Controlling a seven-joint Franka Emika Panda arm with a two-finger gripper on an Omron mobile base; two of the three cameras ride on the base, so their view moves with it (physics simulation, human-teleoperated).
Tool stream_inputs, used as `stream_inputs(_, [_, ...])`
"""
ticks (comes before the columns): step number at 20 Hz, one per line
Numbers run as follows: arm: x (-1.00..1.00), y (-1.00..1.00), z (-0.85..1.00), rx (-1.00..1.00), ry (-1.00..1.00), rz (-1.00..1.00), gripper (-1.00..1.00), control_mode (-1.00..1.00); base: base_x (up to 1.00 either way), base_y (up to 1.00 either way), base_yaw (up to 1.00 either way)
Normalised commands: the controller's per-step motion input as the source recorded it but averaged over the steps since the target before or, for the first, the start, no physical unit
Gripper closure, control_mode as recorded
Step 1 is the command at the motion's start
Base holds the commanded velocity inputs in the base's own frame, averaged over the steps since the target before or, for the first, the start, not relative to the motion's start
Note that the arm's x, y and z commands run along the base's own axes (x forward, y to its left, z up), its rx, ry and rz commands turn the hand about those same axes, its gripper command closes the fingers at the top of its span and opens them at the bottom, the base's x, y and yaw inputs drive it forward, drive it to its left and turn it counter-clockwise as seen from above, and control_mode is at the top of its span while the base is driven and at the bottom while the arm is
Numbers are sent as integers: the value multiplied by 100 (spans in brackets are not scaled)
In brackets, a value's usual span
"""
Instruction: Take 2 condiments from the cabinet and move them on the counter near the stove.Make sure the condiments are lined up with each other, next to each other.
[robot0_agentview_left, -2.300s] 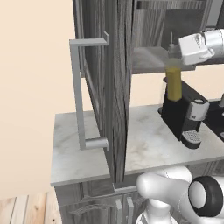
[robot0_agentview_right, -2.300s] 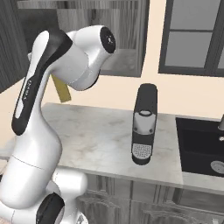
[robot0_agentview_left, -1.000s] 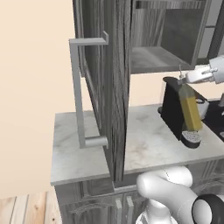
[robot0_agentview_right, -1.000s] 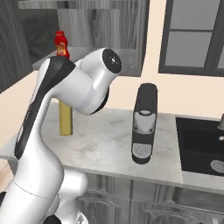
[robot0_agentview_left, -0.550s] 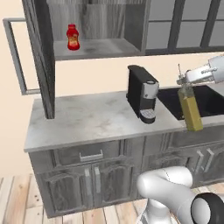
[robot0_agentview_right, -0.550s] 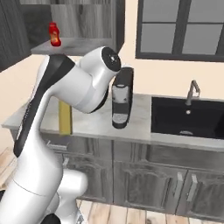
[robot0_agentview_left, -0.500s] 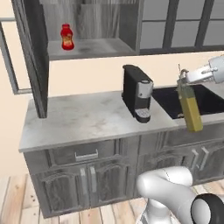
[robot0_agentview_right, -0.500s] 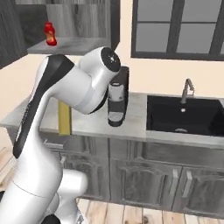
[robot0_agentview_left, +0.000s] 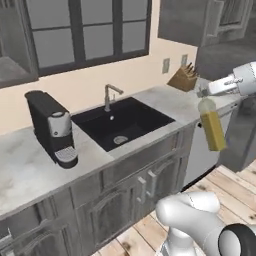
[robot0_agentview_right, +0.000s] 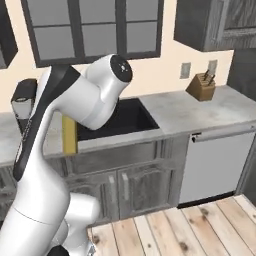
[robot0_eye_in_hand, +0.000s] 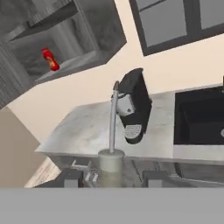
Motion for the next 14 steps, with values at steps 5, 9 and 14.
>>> stream_inputs(5, [0,0,0,0,0,0,100,100,47,-80,-72])
stream_inputs(9, [0,0,0,0,0,0,100,100,46,-85,-70])
stream_inputs(14, [0,0,0,0,0,0,100,100,39,-82,-69])
